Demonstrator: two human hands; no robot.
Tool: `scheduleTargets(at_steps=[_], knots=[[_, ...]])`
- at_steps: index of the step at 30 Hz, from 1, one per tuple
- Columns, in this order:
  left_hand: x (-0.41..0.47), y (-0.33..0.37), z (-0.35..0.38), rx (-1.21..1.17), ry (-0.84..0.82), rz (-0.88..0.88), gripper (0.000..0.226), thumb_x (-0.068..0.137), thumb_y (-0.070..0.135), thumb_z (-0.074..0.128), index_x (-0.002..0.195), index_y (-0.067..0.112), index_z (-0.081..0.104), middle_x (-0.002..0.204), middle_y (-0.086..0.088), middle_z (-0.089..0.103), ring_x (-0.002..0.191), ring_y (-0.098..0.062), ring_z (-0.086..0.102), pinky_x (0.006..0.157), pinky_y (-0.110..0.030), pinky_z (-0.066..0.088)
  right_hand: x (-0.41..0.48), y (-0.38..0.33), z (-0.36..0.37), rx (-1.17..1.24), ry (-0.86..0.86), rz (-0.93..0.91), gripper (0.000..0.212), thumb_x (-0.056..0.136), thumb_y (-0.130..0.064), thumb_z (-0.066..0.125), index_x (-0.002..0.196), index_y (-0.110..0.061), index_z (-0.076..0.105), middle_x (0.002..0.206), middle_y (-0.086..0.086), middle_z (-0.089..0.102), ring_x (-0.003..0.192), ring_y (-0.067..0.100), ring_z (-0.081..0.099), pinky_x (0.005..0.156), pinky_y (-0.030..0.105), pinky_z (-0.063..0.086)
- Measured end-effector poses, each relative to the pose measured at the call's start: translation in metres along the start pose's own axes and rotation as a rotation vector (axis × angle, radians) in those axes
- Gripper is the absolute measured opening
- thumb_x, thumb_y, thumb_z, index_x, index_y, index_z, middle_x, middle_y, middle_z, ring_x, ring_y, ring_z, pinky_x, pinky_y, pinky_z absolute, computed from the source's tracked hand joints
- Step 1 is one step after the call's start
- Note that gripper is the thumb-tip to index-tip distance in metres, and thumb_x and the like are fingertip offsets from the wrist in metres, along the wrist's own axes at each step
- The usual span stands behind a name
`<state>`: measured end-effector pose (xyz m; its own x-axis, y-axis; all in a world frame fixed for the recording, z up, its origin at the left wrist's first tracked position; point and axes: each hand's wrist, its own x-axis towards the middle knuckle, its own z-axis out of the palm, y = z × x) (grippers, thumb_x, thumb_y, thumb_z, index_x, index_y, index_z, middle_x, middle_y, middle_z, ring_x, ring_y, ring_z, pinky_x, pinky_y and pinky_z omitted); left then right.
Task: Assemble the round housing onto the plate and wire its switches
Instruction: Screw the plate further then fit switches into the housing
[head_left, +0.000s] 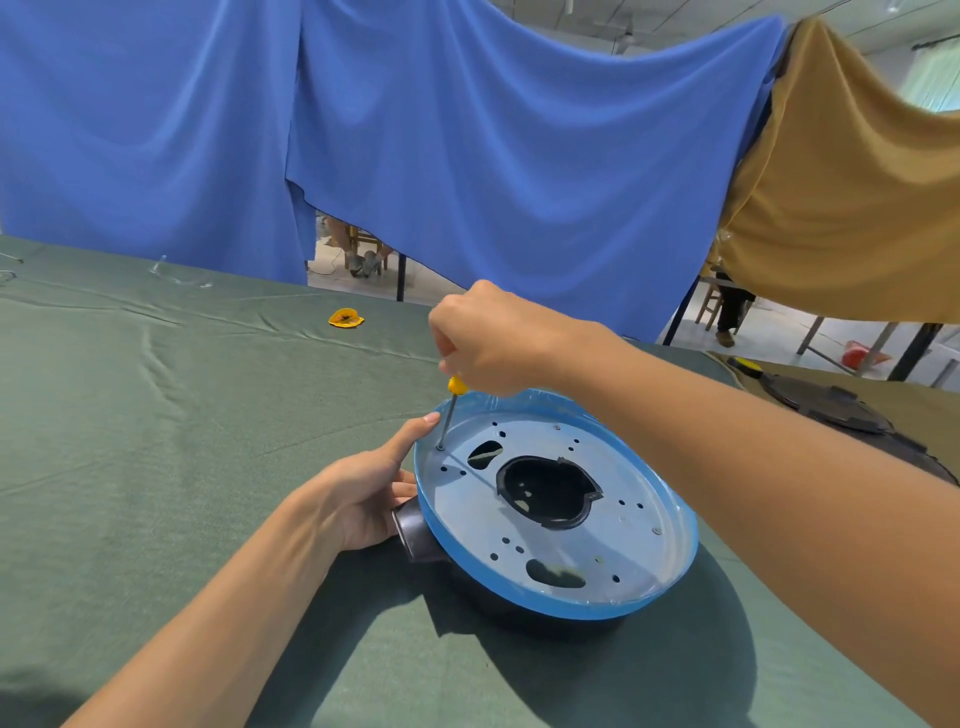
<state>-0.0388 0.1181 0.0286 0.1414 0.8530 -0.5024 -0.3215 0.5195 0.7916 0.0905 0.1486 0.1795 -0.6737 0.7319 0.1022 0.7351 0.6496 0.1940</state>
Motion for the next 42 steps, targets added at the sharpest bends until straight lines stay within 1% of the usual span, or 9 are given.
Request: scheduleTargets(at_steps=[8, 11, 15, 20, 23, 29, 36, 38, 42], knots=[[0.0, 0.001, -0.001, 0.01, -0.005, 0.013, 0.079, 0.055, 0.057, 0.081, 0.102, -0.006, 0.068, 0.095, -0.022, 0.072, 0.076, -0.033, 0.072, 0.07, -0.044, 0.062, 0.001, -0.003, 0.0, -0.029, 0.017, 0.13, 0.047, 0.099, -0.054, 0.04, 0.073, -0.014, 0.045, 0.073, 0.003, 0.047, 0.06, 0.016, 0.04, 0.048, 0.029, 0.025], [0.002, 0.0, -0.003, 0.018, -0.006, 0.017, 0.082, 0.052, 0.057, 0.082, 0.103, -0.006, 0.07, 0.102, -0.022, 0.069, 0.089, -0.034, 0.067, 0.081, -0.047, 0.061, 0.003, 0.002, -0.009, 0.033, -0.125, 0.065, 0.023, 0.096, -0.034, 0.05, 0.097, -0.012, 0.055, 0.09, 0.007, 0.061, 0.076, 0.023, 0.058, 0.053, 0.029, 0.037], [0.001, 0.0, -0.002, 0.032, 0.0, 0.023, 0.066, 0.047, 0.056, 0.084, 0.076, -0.004, 0.076, 0.09, -0.021, 0.072, 0.071, -0.032, 0.071, 0.068, -0.045, 0.063, 0.0, 0.0, -0.002, 0.036, 0.025, 0.115, 0.035, 0.096, -0.032, 0.051, 0.067, -0.015, 0.041, 0.07, 0.001, 0.043, 0.061, 0.021, 0.042, 0.049, 0.029, 0.027], [0.0, -0.001, -0.002, 0.024, 0.0, 0.03, 0.082, 0.049, 0.057, 0.084, 0.1, -0.005, 0.071, 0.098, -0.022, 0.071, 0.083, -0.034, 0.07, 0.08, -0.049, 0.061, -0.001, 0.002, -0.002, 0.037, -0.113, 0.17, 0.039, 0.096, -0.051, 0.048, 0.085, -0.013, 0.044, 0.081, 0.002, 0.049, 0.07, 0.019, 0.05, 0.054, 0.033, 0.037], [0.001, -0.001, -0.002, 0.013, 0.007, 0.028, 0.088, 0.049, 0.057, 0.084, 0.109, -0.006, 0.069, 0.103, -0.023, 0.068, 0.094, -0.035, 0.065, 0.093, -0.053, 0.055, -0.001, 0.003, -0.01, 0.059, -0.134, 0.032, 0.006, 0.092, -0.022, 0.057, 0.093, -0.015, 0.058, 0.089, 0.003, 0.061, 0.084, 0.024, 0.061, 0.056, 0.03, 0.047], [-0.001, 0.0, -0.001, 0.014, 0.013, 0.02, 0.079, 0.049, 0.056, 0.084, 0.096, -0.005, 0.069, 0.094, -0.022, 0.071, 0.077, -0.034, 0.071, 0.075, -0.048, 0.062, -0.003, -0.002, 0.001, 0.055, 0.106, 0.027, 0.046, 0.099, -0.032, 0.054, 0.061, -0.019, 0.032, 0.066, 0.001, 0.034, 0.054, 0.018, 0.037, 0.046, 0.028, 0.023], [-0.001, 0.001, -0.001, -0.003, -0.001, 0.01, 0.084, 0.051, 0.057, 0.084, 0.105, -0.006, 0.067, 0.104, -0.023, 0.065, 0.098, -0.035, 0.06, 0.1, -0.054, 0.05, 0.0, 0.001, -0.008, -0.021, -0.178, 0.014, 0.024, 0.095, -0.031, 0.054, 0.099, -0.007, 0.052, 0.094, 0.007, 0.058, 0.081, 0.026, 0.058, 0.051, 0.028, 0.038], [0.0, 0.001, -0.001, -0.001, 0.0, 0.005, 0.083, 0.05, 0.057, 0.083, 0.103, -0.005, 0.067, 0.103, -0.022, 0.065, 0.096, -0.035, 0.061, 0.1, -0.053, 0.051, -0.001, 0.002, -0.007, -0.006, -0.114, -0.06, 0.006, 0.09, -0.013, 0.057, 0.088, -0.011, 0.063, 0.087, 0.007, 0.064, 0.081, 0.026, 0.062, 0.048, 0.025, 0.038], [0.002, 0.0, -0.001, 0.003, -0.003, 0.011, 0.083, 0.056, 0.057, 0.081, 0.11, -0.004, 0.067, 0.104, -0.022, 0.067, 0.097, -0.035, 0.063, 0.092, -0.052, 0.055, -0.001, -0.001, 0.002, 0.094, 0.046, -0.008, 0.04, 0.095, -0.028, 0.058, 0.061, -0.017, 0.039, 0.064, 0.003, 0.039, 0.064, 0.026, 0.045, 0.048, 0.029, 0.027]])
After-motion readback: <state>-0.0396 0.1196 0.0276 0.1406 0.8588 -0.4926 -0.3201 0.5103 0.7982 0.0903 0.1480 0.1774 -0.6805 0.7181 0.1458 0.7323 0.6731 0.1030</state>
